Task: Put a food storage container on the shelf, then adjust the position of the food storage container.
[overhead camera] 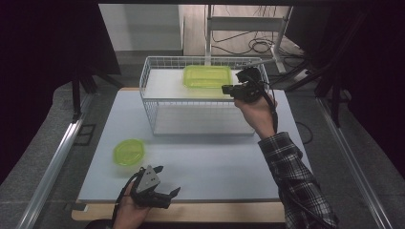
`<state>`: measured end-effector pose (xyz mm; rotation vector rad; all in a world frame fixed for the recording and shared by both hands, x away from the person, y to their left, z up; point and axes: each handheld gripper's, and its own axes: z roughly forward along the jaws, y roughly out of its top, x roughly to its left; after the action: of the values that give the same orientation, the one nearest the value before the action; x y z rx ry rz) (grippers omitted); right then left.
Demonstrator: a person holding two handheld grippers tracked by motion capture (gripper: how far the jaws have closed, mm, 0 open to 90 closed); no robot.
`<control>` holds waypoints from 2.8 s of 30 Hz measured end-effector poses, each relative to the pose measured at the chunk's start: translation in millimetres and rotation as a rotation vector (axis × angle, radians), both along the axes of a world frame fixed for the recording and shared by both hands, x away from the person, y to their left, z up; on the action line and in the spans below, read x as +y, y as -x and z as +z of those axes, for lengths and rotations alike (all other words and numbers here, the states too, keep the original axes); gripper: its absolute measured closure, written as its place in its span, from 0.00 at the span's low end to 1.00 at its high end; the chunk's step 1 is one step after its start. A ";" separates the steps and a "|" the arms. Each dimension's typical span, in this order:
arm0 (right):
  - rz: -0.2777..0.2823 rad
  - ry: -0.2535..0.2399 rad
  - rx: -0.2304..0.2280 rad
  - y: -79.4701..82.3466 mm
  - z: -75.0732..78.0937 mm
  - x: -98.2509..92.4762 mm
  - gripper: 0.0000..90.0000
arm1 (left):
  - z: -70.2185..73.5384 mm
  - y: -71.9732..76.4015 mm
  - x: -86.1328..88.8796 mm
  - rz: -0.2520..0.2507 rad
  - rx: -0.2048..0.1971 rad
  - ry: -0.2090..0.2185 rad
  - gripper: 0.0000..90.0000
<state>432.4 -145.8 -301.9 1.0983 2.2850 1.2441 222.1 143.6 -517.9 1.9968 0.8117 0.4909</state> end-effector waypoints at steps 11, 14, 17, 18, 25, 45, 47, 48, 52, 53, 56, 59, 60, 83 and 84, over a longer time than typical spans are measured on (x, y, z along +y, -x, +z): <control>-0.011 -0.003 -0.002 -2.6 -5.1 0.0 0.98 | 0.1 0.0 0.3 -0.001 0.000 -0.006 0.09; 0.000 -0.011 -0.006 2.7 -4.6 -1.1 0.96 | 0.0 -0.3 0.3 0.008 0.007 -0.003 0.09; 0.022 -0.014 -0.012 11.8 -5.9 -4.3 0.89 | 1.2 -1.1 1.4 0.040 0.028 -0.011 0.08; 0.030 -0.013 -0.014 14.9 -6.8 -5.7 0.86 | 1.6 -1.5 2.5 0.050 0.038 -0.007 0.08; 0.063 0.009 -0.027 36.0 -17.9 -15.3 0.63 | 2.4 -4.4 10.0 0.093 0.079 0.024 0.07; 0.140 0.024 -0.065 89.1 -74.8 -41.5 0.15 | -0.6 -4.3 8.4 0.128 0.050 -0.014 0.06; 0.143 0.044 -0.074 93.9 -82.9 -45.1 0.12 | -0.9 -4.6 7.9 0.133 0.058 -0.024 0.06; 0.144 0.044 -0.080 96.5 -86.8 -47.1 0.10 | -0.8 -4.8 7.5 0.135 0.065 -0.026 0.06; 0.146 0.036 -0.089 105.6 -101.8 -55.1 0.06 | -0.5 -4.7 6.4 0.137 0.073 -0.034 0.06; 0.146 0.031 -0.089 107.2 -104.5 -56.4 0.05 | -0.3 -4.8 6.1 0.137 0.076 -0.032 0.06; 0.146 0.000 -0.094 113.0 -116.2 -61.6 0.03 | 0.2 -4.7 5.3 0.135 0.082 -0.031 0.05; 0.153 0.004 -0.093 117.6 -126.3 -65.0 0.02 | 0.9 -4.5 4.7 0.132 0.080 -0.039 0.05; 0.154 0.001 -0.092 119.3 -129.1 -65.7 0.02 | 1.0 -4.5 4.3 0.130 0.080 -0.037 0.05; 0.111 0.059 -0.035 136.0 -196.8 -93.4 0.03 | -0.9 -5.0 3.9 0.138 0.102 -0.086 0.05; 0.106 0.059 -0.032 135.2 -197.4 -94.2 0.03 | 0.0 -4.7 4.6 0.135 0.101 -0.076 0.05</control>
<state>297.3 -240.0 -499.3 0.9411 2.3677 1.2150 226.8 148.2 -517.9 2.0585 1.0090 0.5083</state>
